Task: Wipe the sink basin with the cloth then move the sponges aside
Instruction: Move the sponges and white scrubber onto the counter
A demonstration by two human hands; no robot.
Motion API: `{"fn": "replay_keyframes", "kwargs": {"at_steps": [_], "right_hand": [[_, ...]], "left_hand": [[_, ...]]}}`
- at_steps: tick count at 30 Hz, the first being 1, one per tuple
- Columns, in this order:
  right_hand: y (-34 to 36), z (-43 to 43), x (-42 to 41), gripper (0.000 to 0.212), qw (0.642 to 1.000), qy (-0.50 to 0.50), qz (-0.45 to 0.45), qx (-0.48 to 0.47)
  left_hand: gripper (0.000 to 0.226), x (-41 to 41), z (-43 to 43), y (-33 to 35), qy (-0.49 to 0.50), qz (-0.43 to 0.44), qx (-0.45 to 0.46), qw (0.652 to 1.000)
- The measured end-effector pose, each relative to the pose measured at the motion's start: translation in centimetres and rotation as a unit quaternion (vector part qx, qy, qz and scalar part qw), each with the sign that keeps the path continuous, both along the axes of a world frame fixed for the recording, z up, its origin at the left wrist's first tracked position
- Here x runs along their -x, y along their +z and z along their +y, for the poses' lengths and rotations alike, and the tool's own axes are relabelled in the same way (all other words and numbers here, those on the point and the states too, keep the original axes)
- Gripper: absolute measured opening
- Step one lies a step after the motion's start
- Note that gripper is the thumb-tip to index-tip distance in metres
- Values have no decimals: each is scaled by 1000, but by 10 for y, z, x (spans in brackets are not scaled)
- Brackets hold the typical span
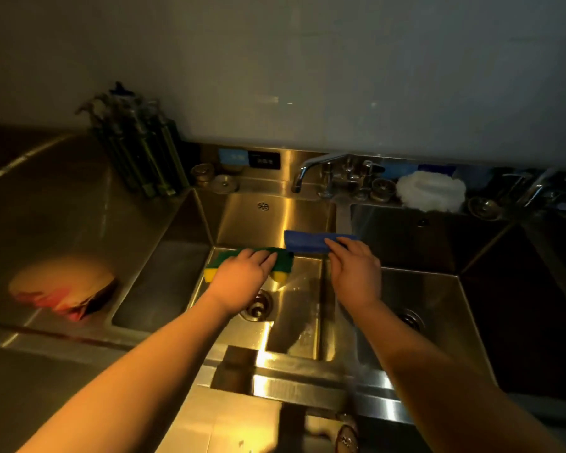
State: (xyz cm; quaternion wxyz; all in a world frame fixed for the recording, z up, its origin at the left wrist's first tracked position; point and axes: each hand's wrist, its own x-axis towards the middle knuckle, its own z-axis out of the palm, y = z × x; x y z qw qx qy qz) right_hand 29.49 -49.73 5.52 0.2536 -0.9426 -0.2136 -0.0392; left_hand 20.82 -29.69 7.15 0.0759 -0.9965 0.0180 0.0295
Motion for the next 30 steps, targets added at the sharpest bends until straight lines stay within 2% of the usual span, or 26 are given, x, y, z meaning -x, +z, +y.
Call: {"fn": "replay_keyframes", "kwargs": {"at_steps": [7,13,30], "right_hand": [[0,77,49,35,1000,15,-12,-24],[-2,125,60,33,999,24,-31,-22],[-11,238,-18,34,998,8,-31,-48]], "left_hand": [[57,64,70,11,41,-1,-26,999],[56,82,117,20,67,-15,-44,997],[56,4,217,17,50,-11,-31,998]]}}
